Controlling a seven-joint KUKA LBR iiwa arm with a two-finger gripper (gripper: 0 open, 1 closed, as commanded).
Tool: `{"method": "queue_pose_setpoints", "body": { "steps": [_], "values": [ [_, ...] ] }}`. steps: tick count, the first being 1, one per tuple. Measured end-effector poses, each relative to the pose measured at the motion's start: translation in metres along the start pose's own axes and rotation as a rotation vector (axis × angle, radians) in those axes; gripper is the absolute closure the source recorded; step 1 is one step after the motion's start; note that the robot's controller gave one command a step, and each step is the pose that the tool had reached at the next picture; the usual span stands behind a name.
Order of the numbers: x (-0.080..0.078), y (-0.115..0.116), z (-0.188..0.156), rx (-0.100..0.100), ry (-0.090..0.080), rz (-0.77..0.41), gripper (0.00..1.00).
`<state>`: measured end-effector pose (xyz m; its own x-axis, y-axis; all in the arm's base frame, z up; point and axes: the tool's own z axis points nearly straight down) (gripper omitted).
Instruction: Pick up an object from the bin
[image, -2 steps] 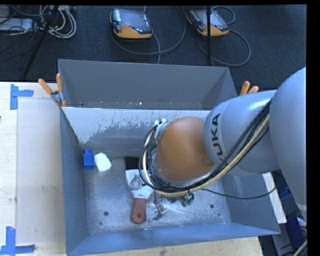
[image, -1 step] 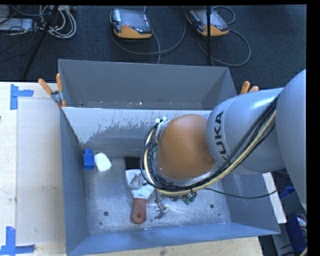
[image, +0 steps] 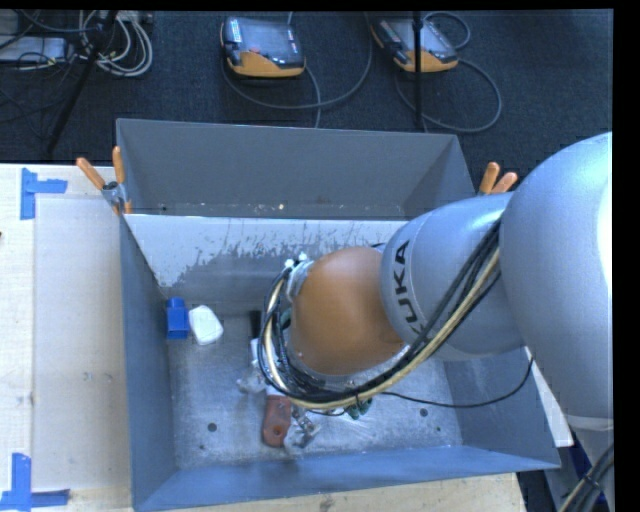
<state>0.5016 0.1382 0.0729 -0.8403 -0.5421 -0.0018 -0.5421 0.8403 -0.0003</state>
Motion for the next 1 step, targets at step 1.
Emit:
{"method": "queue_pose_setpoints", "body": {
  "steps": [1],
  "values": [
    [0.0082, 0.0008, -0.0019, -0.006, 0.021, -0.134, 1.00]
  ]
}}
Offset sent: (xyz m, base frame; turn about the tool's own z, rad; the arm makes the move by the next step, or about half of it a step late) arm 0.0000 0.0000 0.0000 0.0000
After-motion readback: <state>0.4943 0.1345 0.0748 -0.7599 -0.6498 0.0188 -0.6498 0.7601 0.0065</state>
